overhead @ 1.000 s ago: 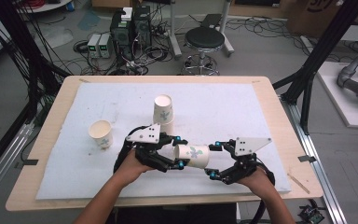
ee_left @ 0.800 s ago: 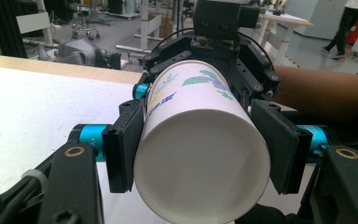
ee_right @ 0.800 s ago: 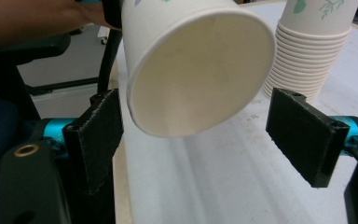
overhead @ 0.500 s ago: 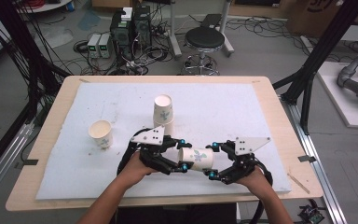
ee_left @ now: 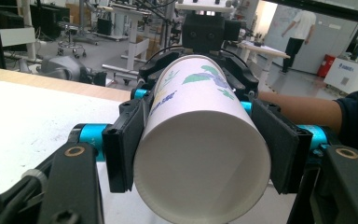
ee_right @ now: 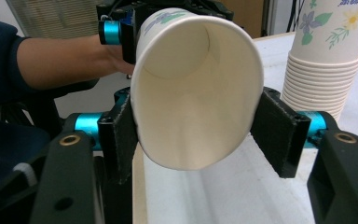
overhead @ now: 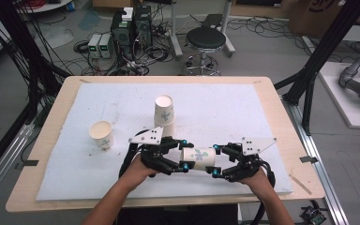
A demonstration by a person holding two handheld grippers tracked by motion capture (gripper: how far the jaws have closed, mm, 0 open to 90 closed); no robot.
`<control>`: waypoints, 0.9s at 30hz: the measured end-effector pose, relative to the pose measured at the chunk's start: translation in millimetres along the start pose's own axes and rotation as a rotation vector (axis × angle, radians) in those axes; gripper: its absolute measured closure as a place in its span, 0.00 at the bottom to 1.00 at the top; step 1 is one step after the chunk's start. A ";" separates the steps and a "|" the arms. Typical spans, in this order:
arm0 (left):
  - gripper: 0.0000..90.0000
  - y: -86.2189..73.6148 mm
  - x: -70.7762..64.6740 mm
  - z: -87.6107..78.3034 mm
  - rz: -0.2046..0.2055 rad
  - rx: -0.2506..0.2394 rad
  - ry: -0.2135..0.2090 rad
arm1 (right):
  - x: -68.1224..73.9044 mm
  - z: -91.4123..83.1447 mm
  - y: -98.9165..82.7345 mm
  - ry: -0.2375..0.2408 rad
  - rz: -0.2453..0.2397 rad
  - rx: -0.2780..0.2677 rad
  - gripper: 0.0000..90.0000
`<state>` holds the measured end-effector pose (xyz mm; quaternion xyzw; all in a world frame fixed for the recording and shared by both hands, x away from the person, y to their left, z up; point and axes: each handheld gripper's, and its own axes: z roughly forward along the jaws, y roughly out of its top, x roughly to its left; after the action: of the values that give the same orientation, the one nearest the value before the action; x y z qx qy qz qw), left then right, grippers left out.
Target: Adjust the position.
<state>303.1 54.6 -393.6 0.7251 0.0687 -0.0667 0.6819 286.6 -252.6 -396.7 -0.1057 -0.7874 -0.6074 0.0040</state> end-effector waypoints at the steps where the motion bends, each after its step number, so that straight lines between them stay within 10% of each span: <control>1: 0.41 -0.5 0.0 0.3 0.004 -0.001 -0.001 | 0.0 -0.4 -0.2 0.005 0.003 -0.002 0.41; 6: 0.41 -0.3 -1.2 0.6 0.011 0.019 0.011 | 0.3 -1.9 1.3 0.010 0.001 0.004 0.42; 10: 0.19 2.5 -4.3 1.0 0.023 0.106 0.082 | -0.6 -4.2 4.3 0.025 0.034 0.020 0.42; 27: 0.18 19.2 -7.1 7.6 0.137 0.361 0.170 | -1.9 2.6 42.7 -0.065 0.005 0.345 0.42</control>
<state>299.7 45.9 -374.0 0.8416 0.0634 0.0301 0.5355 296.0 -240.2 -356.8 -0.1247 -0.8795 -0.4594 -0.0019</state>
